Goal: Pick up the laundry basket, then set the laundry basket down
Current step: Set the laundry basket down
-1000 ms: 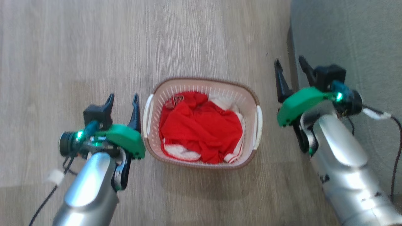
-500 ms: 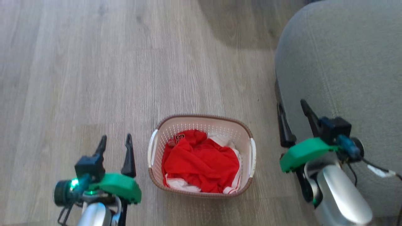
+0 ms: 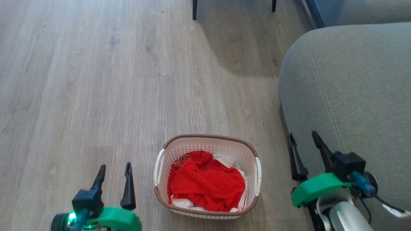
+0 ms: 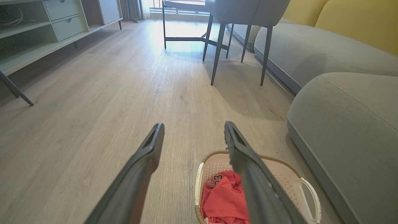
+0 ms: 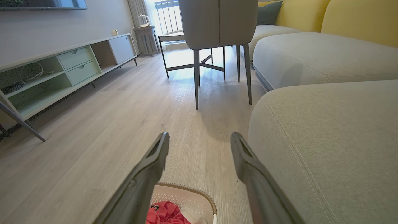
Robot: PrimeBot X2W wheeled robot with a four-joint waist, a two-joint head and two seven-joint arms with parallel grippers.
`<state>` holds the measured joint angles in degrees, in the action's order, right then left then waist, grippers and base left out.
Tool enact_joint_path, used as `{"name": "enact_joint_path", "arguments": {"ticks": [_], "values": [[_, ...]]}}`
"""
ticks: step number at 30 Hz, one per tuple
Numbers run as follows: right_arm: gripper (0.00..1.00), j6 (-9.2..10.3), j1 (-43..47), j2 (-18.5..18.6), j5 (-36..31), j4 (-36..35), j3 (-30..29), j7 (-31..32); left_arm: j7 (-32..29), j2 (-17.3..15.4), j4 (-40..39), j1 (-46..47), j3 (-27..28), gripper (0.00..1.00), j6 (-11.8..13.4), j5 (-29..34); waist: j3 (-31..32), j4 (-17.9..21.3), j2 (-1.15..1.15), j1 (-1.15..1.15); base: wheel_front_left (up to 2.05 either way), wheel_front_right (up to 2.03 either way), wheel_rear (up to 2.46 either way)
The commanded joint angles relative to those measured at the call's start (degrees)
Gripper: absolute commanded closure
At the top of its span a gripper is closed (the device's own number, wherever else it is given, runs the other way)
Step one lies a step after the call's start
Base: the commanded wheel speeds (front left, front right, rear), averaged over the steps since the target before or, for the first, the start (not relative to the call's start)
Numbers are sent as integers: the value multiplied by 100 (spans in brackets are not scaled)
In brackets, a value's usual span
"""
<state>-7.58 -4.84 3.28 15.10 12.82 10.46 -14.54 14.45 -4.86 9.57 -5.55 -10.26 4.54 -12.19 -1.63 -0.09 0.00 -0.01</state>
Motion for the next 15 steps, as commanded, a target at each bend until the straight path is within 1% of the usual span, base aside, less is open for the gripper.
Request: {"name": "enact_joint_path", "arguments": {"ticks": [1, 7, 15], "values": [[0, 9, -63, -40, -58, -230, 73, -46, 54, 36, -225, 117, 229, 0, -3, 47, 26, 6, 0, 1, 0, 0, 0], [0, 9, 220, -40, -90, -390, -57, -46, 54, 87, -468, -155, 366, 0, 27, 98, 94, 11, 0, 1, 0, 0, 0], [0, 9, 285, -40, -113, -432, -143, -46, 54, 123, -602, -307, 519, 0, 19, 129, 135, 25, 0, 1, 0, 0, 0]]}}
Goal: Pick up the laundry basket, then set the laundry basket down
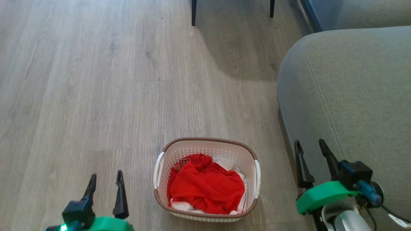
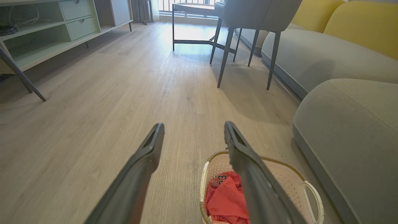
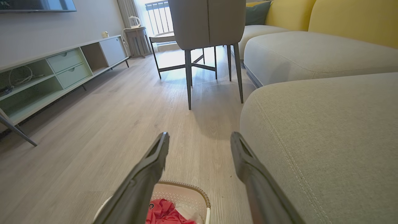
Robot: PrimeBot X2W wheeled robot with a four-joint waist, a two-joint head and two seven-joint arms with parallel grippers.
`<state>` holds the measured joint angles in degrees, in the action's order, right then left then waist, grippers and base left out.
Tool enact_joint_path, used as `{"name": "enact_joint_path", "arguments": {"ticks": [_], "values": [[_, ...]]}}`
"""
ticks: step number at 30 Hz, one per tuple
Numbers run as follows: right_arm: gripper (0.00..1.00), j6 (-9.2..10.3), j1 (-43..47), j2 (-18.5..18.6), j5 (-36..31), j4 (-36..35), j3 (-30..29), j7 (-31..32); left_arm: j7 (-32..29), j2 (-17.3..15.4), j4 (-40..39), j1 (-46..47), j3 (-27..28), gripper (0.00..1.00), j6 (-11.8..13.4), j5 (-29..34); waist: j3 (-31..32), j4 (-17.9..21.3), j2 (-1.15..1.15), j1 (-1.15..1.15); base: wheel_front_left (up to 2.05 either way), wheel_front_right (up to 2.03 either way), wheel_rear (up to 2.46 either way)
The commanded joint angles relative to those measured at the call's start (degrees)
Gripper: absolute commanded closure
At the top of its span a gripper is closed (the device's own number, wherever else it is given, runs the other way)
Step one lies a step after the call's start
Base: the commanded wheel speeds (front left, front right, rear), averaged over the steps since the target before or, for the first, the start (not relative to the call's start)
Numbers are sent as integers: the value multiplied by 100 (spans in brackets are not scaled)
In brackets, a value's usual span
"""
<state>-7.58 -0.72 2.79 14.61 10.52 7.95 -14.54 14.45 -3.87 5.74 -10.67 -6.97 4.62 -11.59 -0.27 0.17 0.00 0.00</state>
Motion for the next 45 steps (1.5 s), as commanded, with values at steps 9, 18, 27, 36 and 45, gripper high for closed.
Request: {"name": "enact_joint_path", "arguments": {"ticks": [9, 18, 27, 36, 45], "values": [[0, 9, -147, 9, -48, -219, 63, -46, 55, 55, -254, 199, 260, 0, -39, 102, -11, -14, 0, 0, 0, 0, 0], [0, 9, -183, 9, -31, -234, 15, -46, 55, 72, -292, 224, 308, 0, -76, 173, -71, -25, 0, 0, 0, 0, 0], [100, 0, 67, -33, 140, 327, -66, 29, -49, 46, 276, -11, 24, 100, -75, 13, -95, -28, 0, 0, 0, 0, 0], [100, 1, 25, 4, 675, 331, -114, 133, -161, 24, 314, 99, 81, 100, -146, -540, -89, -28, 0, 0, 0, 0, 0], [100, 1, -21, 37, 1266, 334, -175, 252, -287, 6, 369, 228, 148, 100, -232, -1157, -81, -27, 0, 0, 0, 0, 0]]}}
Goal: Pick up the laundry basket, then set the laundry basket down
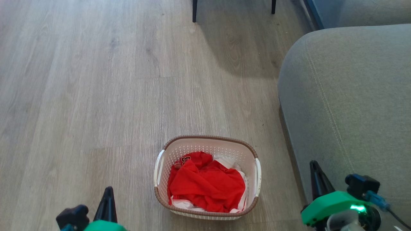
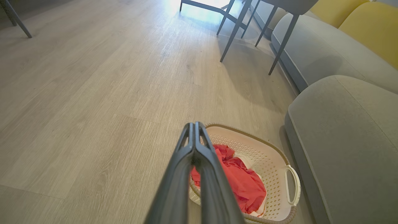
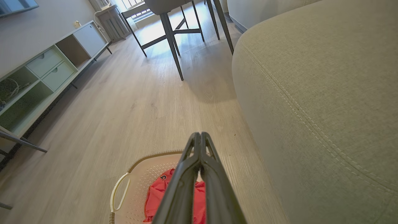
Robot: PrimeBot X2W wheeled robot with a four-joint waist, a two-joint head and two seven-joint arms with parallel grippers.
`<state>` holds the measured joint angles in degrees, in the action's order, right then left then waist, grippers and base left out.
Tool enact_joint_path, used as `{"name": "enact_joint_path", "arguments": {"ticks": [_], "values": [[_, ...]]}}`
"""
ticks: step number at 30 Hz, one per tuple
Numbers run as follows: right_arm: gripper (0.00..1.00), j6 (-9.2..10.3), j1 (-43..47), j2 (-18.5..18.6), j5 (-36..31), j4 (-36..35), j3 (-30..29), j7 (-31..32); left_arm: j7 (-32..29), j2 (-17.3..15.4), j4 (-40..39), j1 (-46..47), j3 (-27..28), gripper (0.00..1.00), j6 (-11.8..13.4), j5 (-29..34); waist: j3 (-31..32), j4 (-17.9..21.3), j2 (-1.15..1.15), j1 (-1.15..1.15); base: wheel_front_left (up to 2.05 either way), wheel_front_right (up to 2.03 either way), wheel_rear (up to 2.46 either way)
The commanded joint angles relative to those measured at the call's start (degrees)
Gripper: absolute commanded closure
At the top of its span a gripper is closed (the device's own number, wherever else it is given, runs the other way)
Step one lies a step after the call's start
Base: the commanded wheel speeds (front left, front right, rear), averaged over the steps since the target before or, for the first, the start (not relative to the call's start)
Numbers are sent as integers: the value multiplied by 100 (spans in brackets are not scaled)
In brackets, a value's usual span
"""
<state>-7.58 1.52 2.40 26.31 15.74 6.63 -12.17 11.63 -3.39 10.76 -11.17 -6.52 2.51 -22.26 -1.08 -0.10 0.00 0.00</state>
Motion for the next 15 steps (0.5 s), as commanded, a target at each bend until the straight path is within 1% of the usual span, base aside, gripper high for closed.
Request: {"name": "enact_joint_path", "arguments": {"ticks": [1, 15], "values": [[100, 1, -249, 79, 162, -188, -50, 28, -19, -44, -127, 292, 111, 100, -30, -157, 1, 0, 0, 0, 0, 0, 0], [100, 2, -315, 117, 1066, -189, -160, 226, -222, -64, -64, 485, 225, 100, -161, -1104, 13, 1, 0, 0, 0, 0, 0]]}}
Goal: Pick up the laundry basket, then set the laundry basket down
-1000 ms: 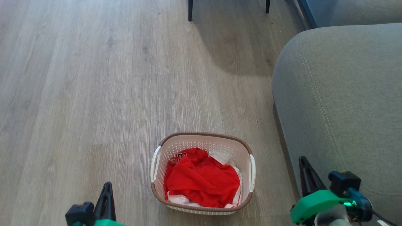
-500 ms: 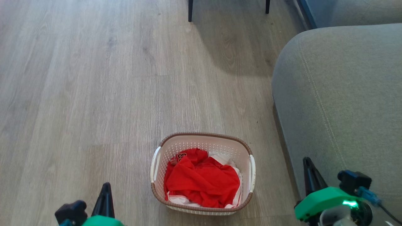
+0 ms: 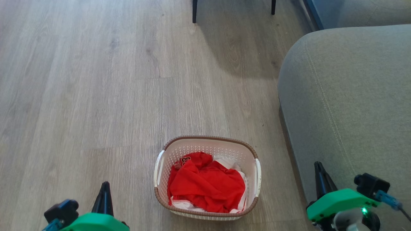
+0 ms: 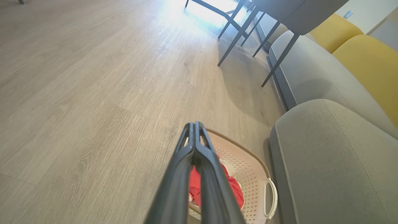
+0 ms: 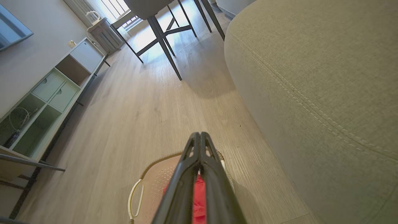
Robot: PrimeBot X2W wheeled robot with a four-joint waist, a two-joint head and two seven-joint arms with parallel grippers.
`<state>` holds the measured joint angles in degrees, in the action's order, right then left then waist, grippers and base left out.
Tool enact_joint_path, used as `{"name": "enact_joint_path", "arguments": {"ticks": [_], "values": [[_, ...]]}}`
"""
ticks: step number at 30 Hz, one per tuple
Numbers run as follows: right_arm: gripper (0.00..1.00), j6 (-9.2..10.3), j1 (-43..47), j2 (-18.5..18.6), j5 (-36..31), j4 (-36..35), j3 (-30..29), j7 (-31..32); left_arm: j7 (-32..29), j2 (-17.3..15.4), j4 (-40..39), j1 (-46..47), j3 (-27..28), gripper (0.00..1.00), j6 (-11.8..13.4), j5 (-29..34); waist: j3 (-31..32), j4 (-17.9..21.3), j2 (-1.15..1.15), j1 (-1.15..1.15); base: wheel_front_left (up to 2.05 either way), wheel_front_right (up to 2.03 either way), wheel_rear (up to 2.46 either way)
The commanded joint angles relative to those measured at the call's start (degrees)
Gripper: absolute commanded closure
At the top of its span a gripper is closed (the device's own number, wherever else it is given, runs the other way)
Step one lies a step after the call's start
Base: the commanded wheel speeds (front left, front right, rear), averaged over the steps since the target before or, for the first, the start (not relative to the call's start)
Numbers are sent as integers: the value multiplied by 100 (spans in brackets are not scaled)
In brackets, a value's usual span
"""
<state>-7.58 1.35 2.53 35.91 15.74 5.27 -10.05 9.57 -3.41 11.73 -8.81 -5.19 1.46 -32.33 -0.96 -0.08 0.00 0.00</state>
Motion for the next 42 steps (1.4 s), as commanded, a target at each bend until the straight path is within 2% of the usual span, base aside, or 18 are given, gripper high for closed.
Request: {"name": "enact_joint_path", "arguments": {"ticks": [1, 42], "values": [[100, 2, -302, 106, 170, -189, -33, 28, -31, -63, -158, 263, 100, 100, -64, -165, 1, 0, 0, 0, 0, 0, 0], [100, 5, -497, 162, 2757, -189, -432, 670, -675, -76, 12, 817, 497, 100, -442, -2891, 36, 4, 0, 0, 0, 0, 0]]}}
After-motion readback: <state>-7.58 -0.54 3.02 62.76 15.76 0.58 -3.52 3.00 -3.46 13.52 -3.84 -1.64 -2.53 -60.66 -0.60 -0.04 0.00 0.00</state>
